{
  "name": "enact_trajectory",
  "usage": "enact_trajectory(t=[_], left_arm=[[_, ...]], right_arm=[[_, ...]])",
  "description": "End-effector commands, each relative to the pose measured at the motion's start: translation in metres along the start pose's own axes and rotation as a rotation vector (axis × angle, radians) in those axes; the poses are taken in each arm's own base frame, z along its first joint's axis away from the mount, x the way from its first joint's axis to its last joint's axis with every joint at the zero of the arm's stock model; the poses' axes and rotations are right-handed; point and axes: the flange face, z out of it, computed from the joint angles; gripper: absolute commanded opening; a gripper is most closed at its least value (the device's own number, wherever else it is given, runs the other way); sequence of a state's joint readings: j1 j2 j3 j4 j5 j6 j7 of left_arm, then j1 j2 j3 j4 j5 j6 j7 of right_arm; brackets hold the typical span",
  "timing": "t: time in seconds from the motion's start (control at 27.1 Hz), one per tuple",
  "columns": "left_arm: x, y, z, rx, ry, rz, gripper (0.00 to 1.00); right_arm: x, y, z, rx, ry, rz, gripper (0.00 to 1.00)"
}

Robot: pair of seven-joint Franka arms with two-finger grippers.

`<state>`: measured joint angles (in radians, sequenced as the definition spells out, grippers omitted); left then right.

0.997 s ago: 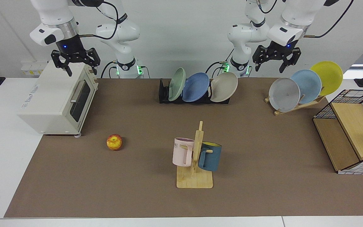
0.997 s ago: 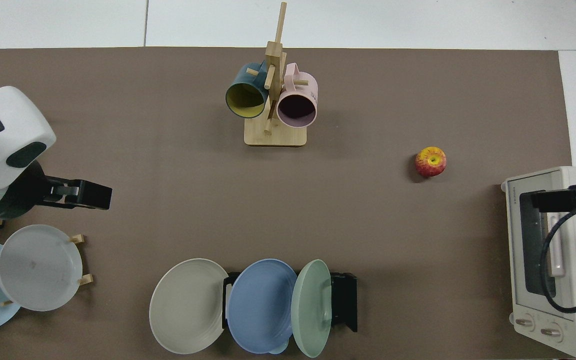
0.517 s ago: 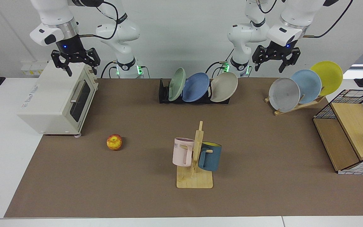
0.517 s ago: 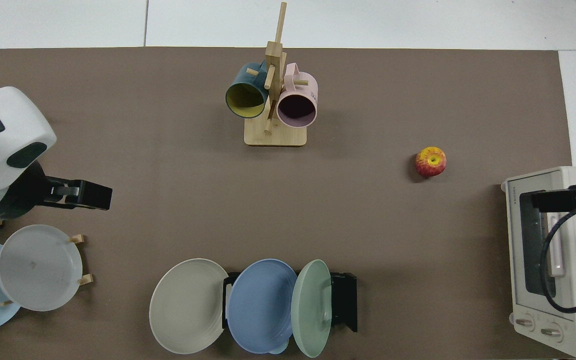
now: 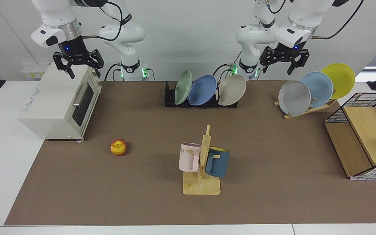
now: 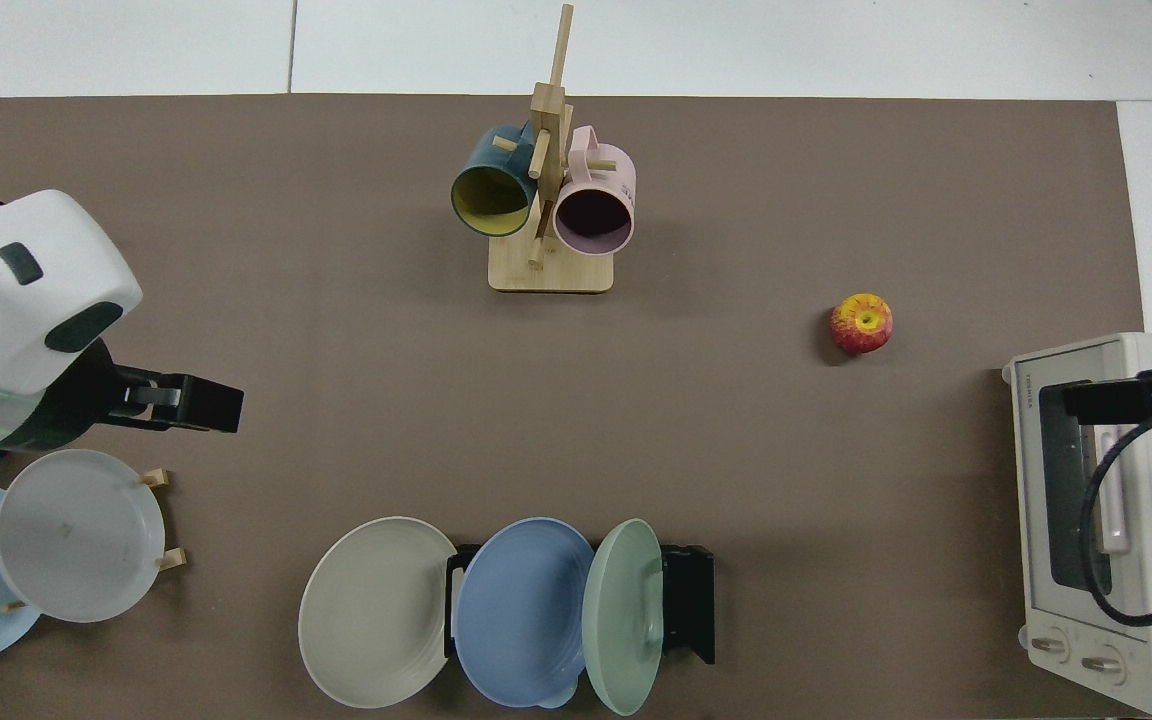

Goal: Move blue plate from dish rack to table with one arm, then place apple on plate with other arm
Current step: 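Reach the left gripper down to the blue plate in the dish rack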

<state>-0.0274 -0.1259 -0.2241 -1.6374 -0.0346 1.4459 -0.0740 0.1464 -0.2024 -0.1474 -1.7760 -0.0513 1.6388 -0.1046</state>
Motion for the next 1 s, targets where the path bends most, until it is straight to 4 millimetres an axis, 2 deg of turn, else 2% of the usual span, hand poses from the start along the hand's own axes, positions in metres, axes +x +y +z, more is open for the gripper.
enact_trajectory(t=[0.0, 0.18, 0.33, 0.44, 0.63, 0.7, 0.96], left_arm=[[-0.041, 0.036, 0.041, -0.01, -0.002, 0.026, 1.0], [-0.044, 0.069, 0.078, -0.038, -0.022, -0.003, 1.0], [-0.051, 0.105, 0.118, -0.032, -0.013, -0.022, 1.0], [-0.065, 0.111, 0.13, -0.077, -0.003, -0.03, 1.0], [-0.078, 0.131, 0.18, -0.079, -0.06, -0.019, 1.0], [-0.082, 0.132, 0.192, -0.096, -0.065, -0.028, 1.0], [-0.091, 0.155, 0.236, -0.119, -0.082, -0.004, 0.98]], right_arm=[[-0.003, 0.001, 0.0, 0.005, -0.003, -0.024, 1.0], [-0.003, 0.001, 0.0, 0.005, -0.002, -0.024, 1.0], [-0.003, 0.001, 0.0, 0.005, -0.002, -0.024, 1.0], [-0.003, 0.001, 0.0, 0.005, -0.003, -0.024, 1.0], [-0.003, 0.001, 0.0, 0.005, -0.003, -0.024, 1.0], [-0.003, 0.001, 0.0, 0.005, -0.003, -0.024, 1.0], [-0.003, 0.001, 0.0, 0.005, -0.003, -0.024, 1.0]])
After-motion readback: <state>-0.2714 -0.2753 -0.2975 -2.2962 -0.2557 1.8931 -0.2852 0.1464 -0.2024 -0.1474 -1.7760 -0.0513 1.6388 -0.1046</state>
